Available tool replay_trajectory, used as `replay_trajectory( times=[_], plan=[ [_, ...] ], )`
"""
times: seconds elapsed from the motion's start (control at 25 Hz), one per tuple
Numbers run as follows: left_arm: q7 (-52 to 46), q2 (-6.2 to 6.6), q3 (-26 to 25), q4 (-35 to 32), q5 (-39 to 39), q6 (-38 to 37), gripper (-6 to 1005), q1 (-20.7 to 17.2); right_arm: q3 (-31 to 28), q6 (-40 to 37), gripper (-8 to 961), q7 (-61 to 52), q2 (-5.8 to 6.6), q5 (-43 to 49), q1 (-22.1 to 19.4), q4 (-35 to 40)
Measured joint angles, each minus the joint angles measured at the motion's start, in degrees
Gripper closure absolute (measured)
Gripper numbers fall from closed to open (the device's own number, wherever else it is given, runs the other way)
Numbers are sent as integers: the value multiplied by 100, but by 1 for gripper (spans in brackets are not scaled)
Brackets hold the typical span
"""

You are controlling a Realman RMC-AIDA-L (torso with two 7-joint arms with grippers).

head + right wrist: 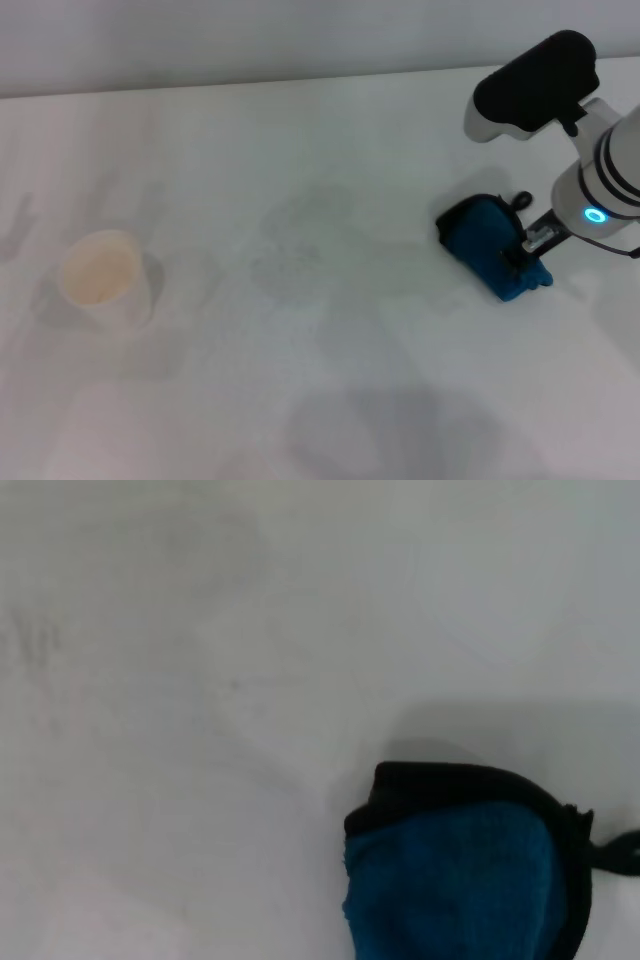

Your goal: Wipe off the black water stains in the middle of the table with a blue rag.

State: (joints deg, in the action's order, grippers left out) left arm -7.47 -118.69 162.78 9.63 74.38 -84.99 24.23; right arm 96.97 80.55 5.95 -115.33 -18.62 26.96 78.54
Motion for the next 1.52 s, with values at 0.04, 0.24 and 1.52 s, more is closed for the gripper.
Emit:
replay_trajectory(
  times=[0.04, 0.24, 1.52],
  plan=[
    [0, 0, 0, -1, -1, 0, 122, -6, -21, 9, 875, 8, 3, 4, 0, -26],
    [0, 1, -1, -2, -3, 0, 121, -32, -50, 44, 851, 47, 9, 14, -3, -86],
    [0, 12, -53, 21, 87, -1, 123, -73, -3221, -1860, 529, 4393, 11, -4331, -928, -702]
  ],
)
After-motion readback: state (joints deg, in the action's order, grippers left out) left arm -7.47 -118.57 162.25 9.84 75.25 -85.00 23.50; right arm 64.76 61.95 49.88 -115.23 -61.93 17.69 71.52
